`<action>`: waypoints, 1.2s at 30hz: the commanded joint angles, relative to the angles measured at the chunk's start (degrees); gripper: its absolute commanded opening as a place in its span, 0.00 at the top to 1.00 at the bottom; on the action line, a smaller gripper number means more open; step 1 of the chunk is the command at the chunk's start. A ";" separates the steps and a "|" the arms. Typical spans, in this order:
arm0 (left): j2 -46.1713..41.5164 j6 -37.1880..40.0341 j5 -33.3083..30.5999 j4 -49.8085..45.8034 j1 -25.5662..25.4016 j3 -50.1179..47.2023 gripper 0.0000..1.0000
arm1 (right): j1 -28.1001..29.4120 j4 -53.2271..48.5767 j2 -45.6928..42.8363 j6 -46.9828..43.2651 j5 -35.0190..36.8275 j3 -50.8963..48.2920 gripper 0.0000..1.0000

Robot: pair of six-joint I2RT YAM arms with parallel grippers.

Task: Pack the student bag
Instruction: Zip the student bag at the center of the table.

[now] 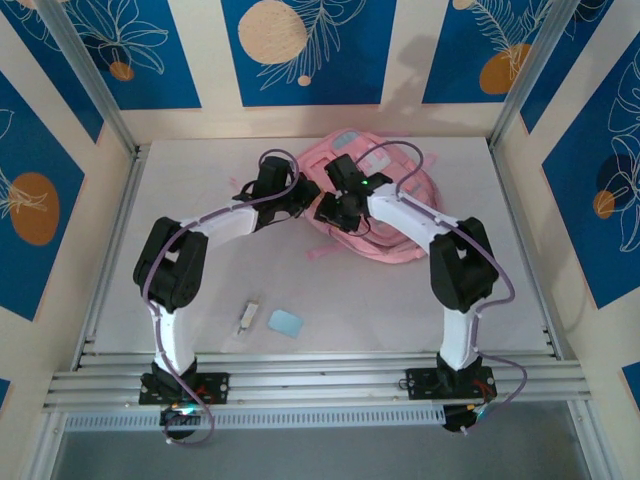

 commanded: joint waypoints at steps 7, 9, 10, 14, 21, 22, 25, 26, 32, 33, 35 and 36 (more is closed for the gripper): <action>-6.49 -0.82 2.64 6.43 -1.72 -1.80 1.00 | -0.53 -9.69 4.42 -0.54 20.14 4.93 0.61; -6.70 -0.64 2.53 6.37 -1.72 -1.95 1.00 | -0.97 -9.75 3.93 -0.85 21.35 4.13 0.68; -6.69 -0.59 2.65 6.34 -1.67 -1.93 1.00 | -1.07 -9.82 3.70 -1.24 22.07 3.75 0.70; -6.54 -0.52 2.50 6.34 -1.53 -1.78 1.00 | -1.42 -11.51 3.11 -2.43 24.07 3.94 0.78; -5.05 0.90 1.83 5.40 -0.81 -1.17 1.00 | -3.31 -8.66 -2.11 -4.37 14.63 0.60 0.84; -4.91 1.27 1.72 5.06 -0.60 -1.08 1.00 | -4.20 -5.94 -3.46 -4.84 9.79 -1.38 0.84; -4.50 1.54 1.62 5.11 -0.08 -0.91 1.00 | -7.82 2.47 -6.68 -3.19 -5.60 -8.02 0.89; -4.37 1.66 1.58 5.03 -0.05 -0.73 1.00 | -9.04 4.96 -7.48 -2.07 -9.67 -10.11 0.91; -3.97 2.66 2.24 4.59 0.03 0.77 1.00 | -15.16 17.94 -10.62 -1.13 -28.35 -19.66 0.98; -3.99 2.78 2.12 4.51 0.03 0.87 1.00 | -15.81 17.49 -10.79 -2.21 -29.72 -19.81 0.99; -3.88 3.27 1.93 4.33 0.25 0.95 1.00 | -16.76 15.23 -11.03 -4.11 -31.36 -19.65 1.00; -3.90 3.62 1.66 4.11 0.42 0.95 1.00 | -17.30 13.97 -11.27 -4.83 -32.21 -19.70 1.00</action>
